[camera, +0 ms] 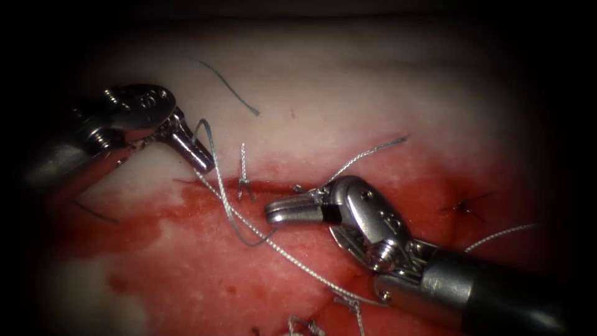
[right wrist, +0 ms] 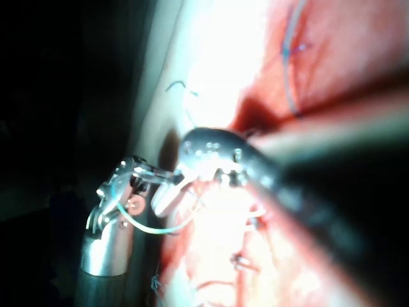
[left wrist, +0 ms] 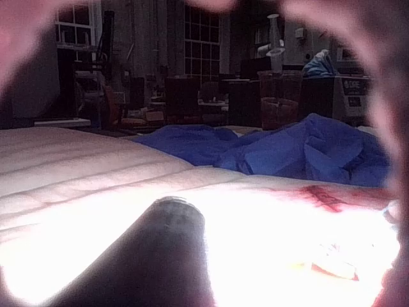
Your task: Wound Closure
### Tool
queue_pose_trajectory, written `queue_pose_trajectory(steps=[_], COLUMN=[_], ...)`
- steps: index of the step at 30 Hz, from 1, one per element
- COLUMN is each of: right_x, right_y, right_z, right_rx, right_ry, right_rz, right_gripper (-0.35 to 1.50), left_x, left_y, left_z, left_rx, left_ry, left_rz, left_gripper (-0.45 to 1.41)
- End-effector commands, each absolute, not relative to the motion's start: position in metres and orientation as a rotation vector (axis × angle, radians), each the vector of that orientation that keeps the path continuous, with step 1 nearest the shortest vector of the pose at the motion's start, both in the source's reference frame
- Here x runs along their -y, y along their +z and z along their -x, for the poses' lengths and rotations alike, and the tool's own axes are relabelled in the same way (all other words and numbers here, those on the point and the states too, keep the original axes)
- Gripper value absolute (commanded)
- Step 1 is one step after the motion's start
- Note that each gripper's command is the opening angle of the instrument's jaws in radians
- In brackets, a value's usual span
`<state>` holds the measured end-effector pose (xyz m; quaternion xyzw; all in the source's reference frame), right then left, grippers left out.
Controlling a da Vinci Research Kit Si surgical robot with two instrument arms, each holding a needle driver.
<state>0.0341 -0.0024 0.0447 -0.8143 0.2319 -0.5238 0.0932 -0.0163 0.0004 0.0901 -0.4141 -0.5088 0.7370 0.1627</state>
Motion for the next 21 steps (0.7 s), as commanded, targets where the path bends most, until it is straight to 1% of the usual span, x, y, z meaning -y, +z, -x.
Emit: queue_pose_trajectory(steps=[1, 3, 4, 6, 7, 8, 10, 11, 13, 15, 18, 21], right_x=[0.0002, -0.0006, -0.0014, -0.003, -0.0035, -0.0037, -0.0034, -0.0029, -0.0019, -0.001, -0.0003, -0.0006], right_y=[0.0437, 0.0436, 0.0434, 0.0425, 0.0416, 0.0408, 0.0401, 0.0397, 0.0395, 0.0394, 0.0397, 0.0404], right_z=[-0.034, -0.0334, -0.0328, -0.0318, -0.0313, -0.031, -0.0311, -0.0314, -0.0322, -0.0327, -0.0333, -0.0333], right_rx=[-0.709, -0.799, -0.913, -1.057, -1.167, -1.215, -1.222, -1.226, -1.25, -1.276, -1.274, -1.265], right_ry=[-1.615, -1.702, -1.718, -1.614, -1.55, -1.539, -1.546, -1.562, -1.556, -1.546, -1.557, -1.559], right_rz=[2.339, 2.159, 1.985, 1.747, 1.665, 1.654, 1.648, 1.642, 1.614, 1.587, 1.592, 1.592], right_gripper=[-0.35, -0.35, -0.35, -0.35, -0.25, 0.09, 0.49, 0.62, 0.69, 0.83, 0.91, 0.81], left_x=[-0.0019, -0.002, -0.002, -0.0016, -0.0014, -0.0013, -0.0014, -0.0014, -0.0016, -0.0018, -0.002, -0.002], left_y=[0.089, 0.0886, 0.0881, 0.0868, 0.0864, 0.0862, 0.0861, 0.0862, 0.0864, 0.0866, 0.0869, 0.0868], left_z=[0.0164, 0.0164, 0.0164, 0.0168, 0.0171, 0.0172, 0.0173, 0.0173, 0.0172, 0.0171, 0.017, 0.0169], left_rx=[1.458, 1.467, 1.484, 1.363, 1.347, 1.349, 1.334, 1.319, 1.275, 1.233, 1.217, 1.227], left_ry=[2.121, 2.125, 2.094, 2.055, 2.056, 2.039, 2.046, 2.066, 2.153, 2.202, 2.193, 2.181], left_rz=[1.166, 1.102, 1.049, 0.84, 0.818, 0.801, 0.775, 0.749, 0.719, 0.737, 0.735, 0.725], left_gripper=[-0.45, -0.45, -0.45, -0.45, -0.45, -0.45, -0.45, -0.45, -0.45, -0.45, -0.45, -0.45])
